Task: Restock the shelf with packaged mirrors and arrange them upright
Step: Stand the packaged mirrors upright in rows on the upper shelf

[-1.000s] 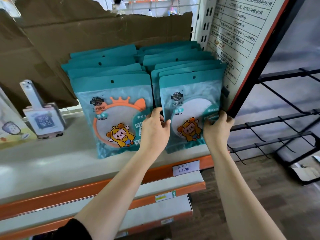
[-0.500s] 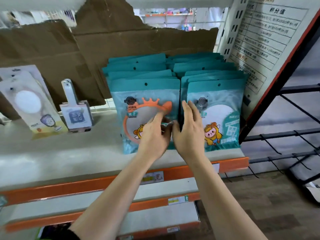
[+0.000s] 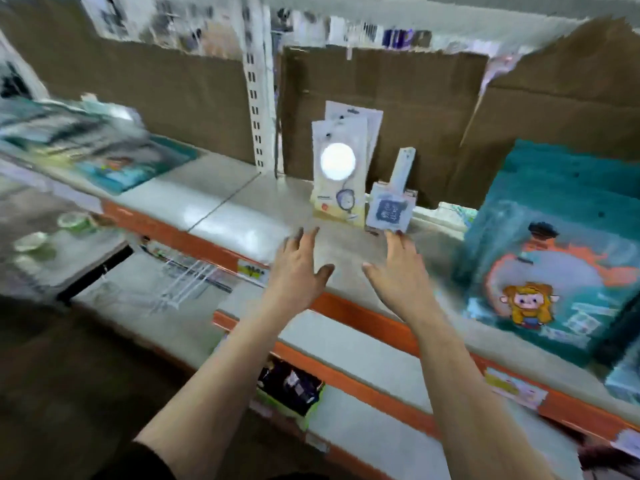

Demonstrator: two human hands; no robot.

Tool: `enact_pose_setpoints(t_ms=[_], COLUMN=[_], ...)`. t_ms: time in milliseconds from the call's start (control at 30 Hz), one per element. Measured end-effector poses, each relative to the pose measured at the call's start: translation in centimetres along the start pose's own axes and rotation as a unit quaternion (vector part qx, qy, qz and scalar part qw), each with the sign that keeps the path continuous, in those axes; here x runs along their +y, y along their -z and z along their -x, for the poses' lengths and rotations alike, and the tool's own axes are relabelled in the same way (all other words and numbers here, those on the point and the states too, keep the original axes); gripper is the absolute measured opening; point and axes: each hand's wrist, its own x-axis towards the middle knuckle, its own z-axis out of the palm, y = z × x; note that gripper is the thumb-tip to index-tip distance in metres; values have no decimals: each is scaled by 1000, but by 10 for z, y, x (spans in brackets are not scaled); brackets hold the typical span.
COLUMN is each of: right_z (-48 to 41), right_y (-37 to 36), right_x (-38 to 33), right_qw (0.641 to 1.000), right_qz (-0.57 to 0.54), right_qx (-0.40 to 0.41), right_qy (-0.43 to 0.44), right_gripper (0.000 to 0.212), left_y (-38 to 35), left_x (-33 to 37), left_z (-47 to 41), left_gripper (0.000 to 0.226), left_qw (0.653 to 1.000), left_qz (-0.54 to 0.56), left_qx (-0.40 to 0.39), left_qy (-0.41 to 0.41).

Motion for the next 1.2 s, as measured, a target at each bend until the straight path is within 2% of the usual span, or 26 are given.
enact_pose_setpoints(t_ms=[67, 133, 333, 533, 733, 900, 1033, 1200], right_z=[-1, -2, 1, 14, -6, -42, -75, -117], right_y=[-25, -46, -116, -172, -214, -264, -302, -344], right_x=[-33, -60, -151, -233, -275, -318, -352, -420], right_qw=[999, 998, 988, 970, 966, 963, 953, 945], right_qz=[1, 4, -18, -66, -108, -122, -120, -160], right_qx=[-28, -42, -97, -127, -129, -144, -187, -194], right_qy=[28, 51, 120, 195, 197, 194, 204, 208], right_gripper=[68, 65, 60, 51, 45, 46, 46, 45], left_y=[25, 50, 135, 202, 225, 236, 253, 301], left_x=[-48, -90, -196, -277, -328, -374, -406, -450], left_z=[8, 21, 79, 130, 146, 125, 107, 74], left_gripper=[69, 68, 64, 60, 59, 61, 57, 59], left_qw=[997, 994, 978, 935, 905, 900, 862, 847], left_qz=[-63, -77, -29, 61, 85, 63, 70, 55], left_qx=[31, 50, 118, 199, 234, 228, 260, 298], left_qy=[26, 55, 169, 289, 345, 367, 429, 437])
